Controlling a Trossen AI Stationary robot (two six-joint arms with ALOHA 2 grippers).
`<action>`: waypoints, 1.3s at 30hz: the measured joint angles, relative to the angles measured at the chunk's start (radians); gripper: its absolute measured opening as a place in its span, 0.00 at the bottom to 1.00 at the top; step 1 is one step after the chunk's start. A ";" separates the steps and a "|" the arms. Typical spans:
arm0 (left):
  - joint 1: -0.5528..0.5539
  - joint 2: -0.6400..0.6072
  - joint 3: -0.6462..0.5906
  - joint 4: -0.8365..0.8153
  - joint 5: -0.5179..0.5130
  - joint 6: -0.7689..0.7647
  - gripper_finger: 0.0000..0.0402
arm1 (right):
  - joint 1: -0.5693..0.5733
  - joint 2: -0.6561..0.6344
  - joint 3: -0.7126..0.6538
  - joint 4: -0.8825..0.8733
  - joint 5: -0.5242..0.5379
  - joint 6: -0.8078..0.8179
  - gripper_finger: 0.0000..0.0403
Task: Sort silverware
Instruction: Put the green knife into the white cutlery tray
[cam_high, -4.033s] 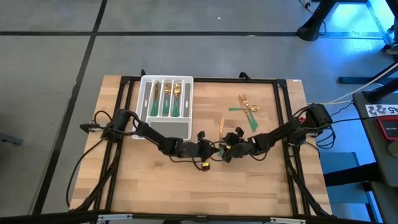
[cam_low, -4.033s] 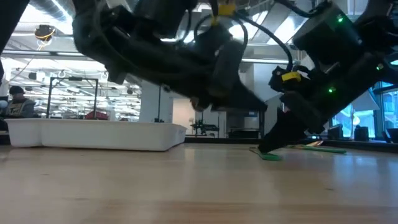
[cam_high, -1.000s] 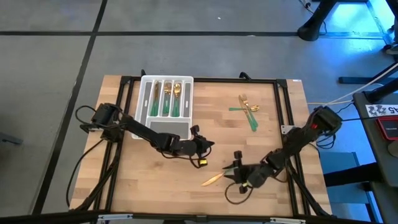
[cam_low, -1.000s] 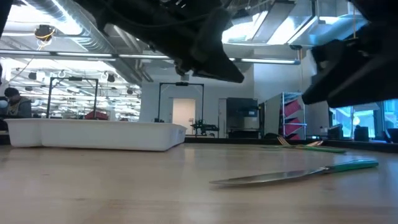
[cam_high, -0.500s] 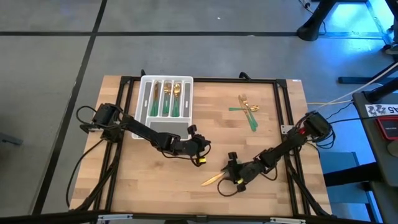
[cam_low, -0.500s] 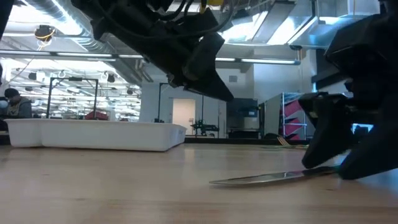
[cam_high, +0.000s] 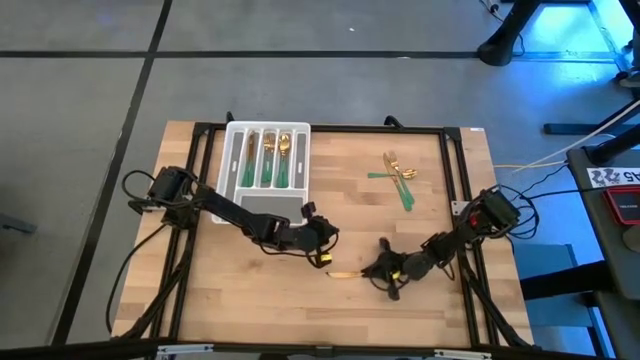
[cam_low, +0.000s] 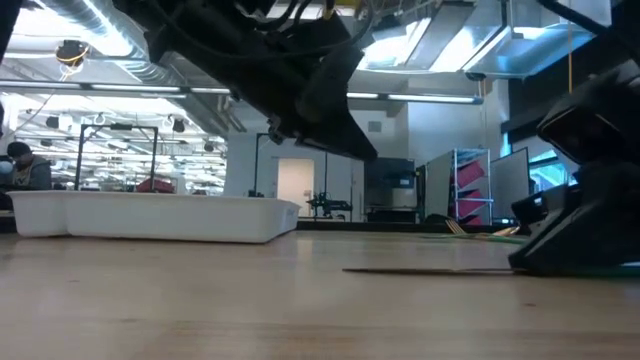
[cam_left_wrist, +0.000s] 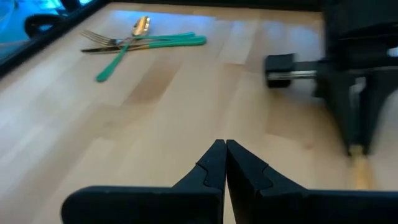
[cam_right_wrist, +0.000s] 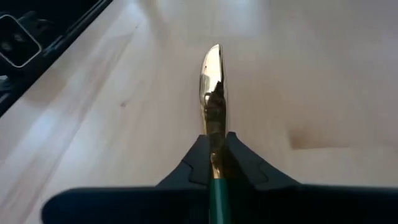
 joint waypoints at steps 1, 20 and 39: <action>-0.008 0.000 0.000 0.002 0.001 -0.014 0.00 | -0.008 0.000 -0.009 0.013 0.002 -0.005 0.06; -0.050 0.172 0.001 0.253 0.139 0.070 0.44 | -0.182 0.014 -0.017 0.091 0.056 -0.121 0.08; -0.015 0.232 0.002 0.213 0.136 0.098 0.60 | -0.198 -0.002 -0.015 0.200 0.039 -0.191 0.06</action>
